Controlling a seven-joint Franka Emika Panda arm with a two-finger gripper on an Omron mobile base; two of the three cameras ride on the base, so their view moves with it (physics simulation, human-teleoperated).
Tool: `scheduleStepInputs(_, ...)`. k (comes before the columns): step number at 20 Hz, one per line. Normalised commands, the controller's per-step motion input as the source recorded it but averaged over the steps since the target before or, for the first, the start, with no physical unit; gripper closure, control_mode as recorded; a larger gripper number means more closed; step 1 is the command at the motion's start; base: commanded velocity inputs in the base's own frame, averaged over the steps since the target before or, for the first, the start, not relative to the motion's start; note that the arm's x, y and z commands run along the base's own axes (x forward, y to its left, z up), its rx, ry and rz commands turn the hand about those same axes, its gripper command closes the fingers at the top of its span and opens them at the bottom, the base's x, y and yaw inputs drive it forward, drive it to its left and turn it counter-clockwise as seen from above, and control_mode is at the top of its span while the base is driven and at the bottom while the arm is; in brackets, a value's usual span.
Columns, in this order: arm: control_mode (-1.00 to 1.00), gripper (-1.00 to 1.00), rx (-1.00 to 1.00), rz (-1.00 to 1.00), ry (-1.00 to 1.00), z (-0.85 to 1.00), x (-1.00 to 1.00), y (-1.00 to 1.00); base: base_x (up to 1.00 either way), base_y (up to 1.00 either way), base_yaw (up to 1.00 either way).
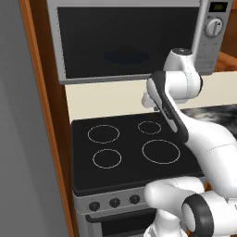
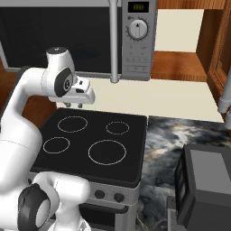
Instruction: Retrieve the reheated potato from the microwave, then place the potato, cheese, and condiment on the cutting board.
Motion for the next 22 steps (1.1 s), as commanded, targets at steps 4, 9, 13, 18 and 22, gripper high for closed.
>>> scheduleStepInputs(4,-1.00,-1.00,0.05,0.00,-0.14,0.13,-0.27,-0.10,0.00,0.00,0.00)
scheduleStepInputs(9,-1.00,-1.00,0.14,-0.02,-0.31,0.51,-0.48,-0.51,0.00,0.00,0.00)
scheduleStepInputs(13,-1.00,-1.00,0.07,-0.06,-0.30,0.45,-0.42,-0.48,0.00,0.00,0.00)
scheduleStepInputs(18,-1.00,-1.00,0.01,-0.07,-0.18,0.40,-0.18,-0.26,0.00,0.00,0.00)
scheduleStepInputs(22,-1.00,-1.00,0.00,-0.06,-0.13,0.37,-0.01,-0.26,0.00,0.00,0.00)
